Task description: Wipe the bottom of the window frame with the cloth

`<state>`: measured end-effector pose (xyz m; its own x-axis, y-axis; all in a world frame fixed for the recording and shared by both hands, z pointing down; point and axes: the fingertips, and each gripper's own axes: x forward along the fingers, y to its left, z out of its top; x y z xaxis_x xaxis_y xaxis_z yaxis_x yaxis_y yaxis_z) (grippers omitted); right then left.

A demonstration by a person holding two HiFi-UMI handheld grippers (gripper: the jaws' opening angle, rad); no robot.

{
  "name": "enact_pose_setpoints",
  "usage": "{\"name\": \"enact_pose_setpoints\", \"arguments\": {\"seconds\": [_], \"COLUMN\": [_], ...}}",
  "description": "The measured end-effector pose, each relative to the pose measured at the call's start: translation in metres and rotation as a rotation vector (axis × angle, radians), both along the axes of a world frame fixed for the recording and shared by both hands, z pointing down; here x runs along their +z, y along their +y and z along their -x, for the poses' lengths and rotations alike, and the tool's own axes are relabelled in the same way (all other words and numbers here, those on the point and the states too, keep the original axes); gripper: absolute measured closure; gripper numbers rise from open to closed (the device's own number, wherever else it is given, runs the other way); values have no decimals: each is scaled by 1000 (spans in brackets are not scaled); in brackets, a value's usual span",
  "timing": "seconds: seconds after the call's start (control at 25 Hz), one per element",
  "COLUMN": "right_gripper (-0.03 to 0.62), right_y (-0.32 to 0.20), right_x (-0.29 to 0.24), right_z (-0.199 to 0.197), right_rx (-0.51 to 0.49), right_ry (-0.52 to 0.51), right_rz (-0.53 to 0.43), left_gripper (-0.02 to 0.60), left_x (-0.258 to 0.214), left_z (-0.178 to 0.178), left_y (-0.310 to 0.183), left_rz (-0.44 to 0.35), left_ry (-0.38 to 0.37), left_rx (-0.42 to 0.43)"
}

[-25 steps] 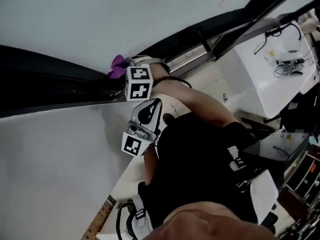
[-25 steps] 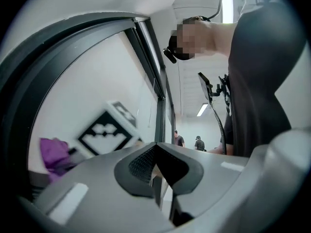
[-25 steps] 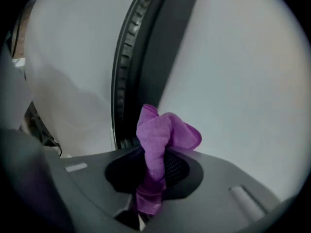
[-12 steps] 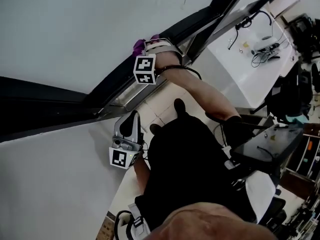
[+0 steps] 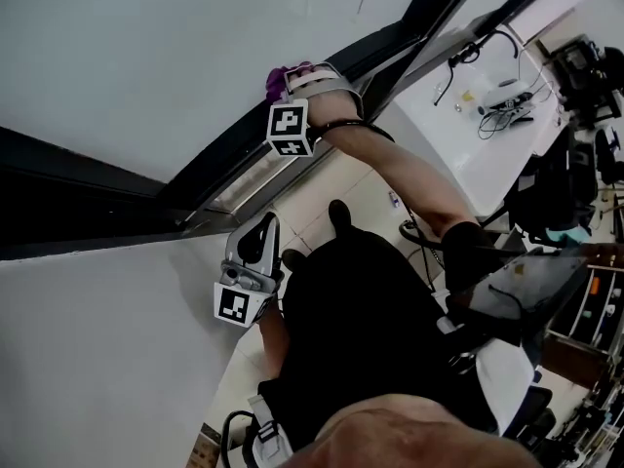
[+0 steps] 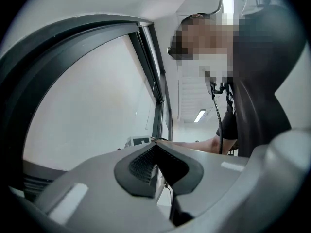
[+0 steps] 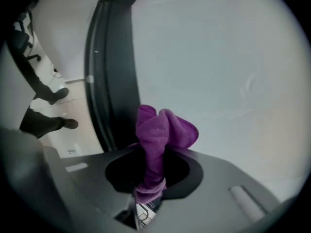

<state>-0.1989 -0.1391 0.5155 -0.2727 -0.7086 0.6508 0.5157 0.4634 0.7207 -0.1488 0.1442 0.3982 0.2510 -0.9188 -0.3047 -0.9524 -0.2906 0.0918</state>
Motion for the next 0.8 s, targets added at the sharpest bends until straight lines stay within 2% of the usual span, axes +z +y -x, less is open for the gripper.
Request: {"name": "enact_pose_setpoints", "arguments": {"seconds": [0.08,0.16,0.2,0.24,0.32,0.36,0.4,0.48,0.6,0.76,0.8], "right_gripper": [540,533,532,530,528,528,526,528,528,528,528], "right_y": [6,34,44,46,29,17,8,3,17,68,76], "right_x": [7,14,11,5,-4,-3,1,5,2,3,-3], "right_z": [-15,-49,-59,-58,-33,-20,-12,-11,-37,-114,-128], "right_rx": [-26,-33,-35,-45,-102,-134,-153,-149,-129,-105,-100], "right_ry": [40,148,145,89,-42,-62,-54,-13,55,201,196], "right_rz": [63,221,282,302,246,202,168,158,201,323,354], "left_gripper": [580,580,580,580,580,580,580,580,580,580,580], "left_x": [1,8,9,9,5,3,2,3,6,16,18], "left_z": [1,4,7,11,16,14,8,-4,-12,-5,0], "left_y": [4,11,13,13,9,6,5,2,-1,5,7], "left_rz": [6,40,44,37,11,3,3,11,25,65,68], "left_ry": [8,3,3,7,18,17,8,-13,-18,16,25], "left_rx": [-8,-8,-13,-20,-27,-20,-5,28,42,6,-7]}}
